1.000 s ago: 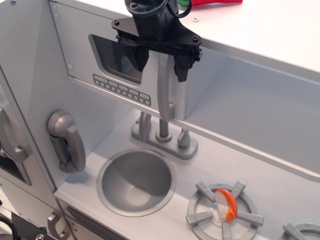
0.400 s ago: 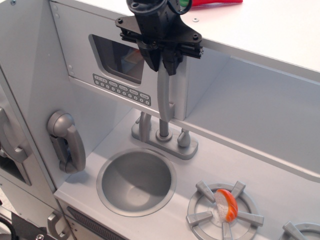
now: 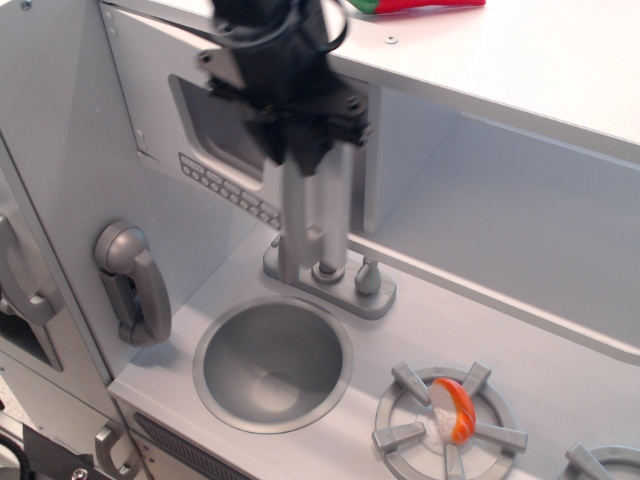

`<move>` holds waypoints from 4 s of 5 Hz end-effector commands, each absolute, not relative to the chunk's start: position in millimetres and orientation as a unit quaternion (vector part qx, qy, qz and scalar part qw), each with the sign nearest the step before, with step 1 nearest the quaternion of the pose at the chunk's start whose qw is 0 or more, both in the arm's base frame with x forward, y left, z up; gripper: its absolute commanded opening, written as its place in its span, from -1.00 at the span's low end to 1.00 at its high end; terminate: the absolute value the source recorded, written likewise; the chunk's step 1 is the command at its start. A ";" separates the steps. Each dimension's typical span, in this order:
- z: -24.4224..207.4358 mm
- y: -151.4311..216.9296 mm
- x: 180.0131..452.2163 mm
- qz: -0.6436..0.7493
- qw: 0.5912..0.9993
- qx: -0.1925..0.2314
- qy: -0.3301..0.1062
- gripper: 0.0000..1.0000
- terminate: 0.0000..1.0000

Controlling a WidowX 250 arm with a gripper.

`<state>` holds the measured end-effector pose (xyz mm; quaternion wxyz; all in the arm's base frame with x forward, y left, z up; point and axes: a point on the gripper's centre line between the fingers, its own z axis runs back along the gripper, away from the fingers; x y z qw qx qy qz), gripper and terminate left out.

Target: Open microwave

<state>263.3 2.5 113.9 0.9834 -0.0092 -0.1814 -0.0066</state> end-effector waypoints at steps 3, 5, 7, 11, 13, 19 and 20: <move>137.9 -45.9 243.9 -0.107 0.991 -0.060 -0.055 1.00 -1.00; 134.3 -101.1 291.5 -0.062 0.990 -0.120 -0.046 1.00 -1.00; 138.7 -87.3 307.5 -0.055 0.992 -0.098 -0.064 1.00 -1.00; 150.0 5.0 279.2 -0.013 0.986 -0.014 -0.163 1.00 -1.00; 131.7 27.4 235.1 -0.043 0.988 0.011 -0.147 1.00 -1.00; 204.0 31.1 224.9 -0.044 0.989 -0.090 -0.112 1.00 -1.00; 204.0 31.1 224.9 -0.044 0.989 -0.090 -0.112 1.00 1.00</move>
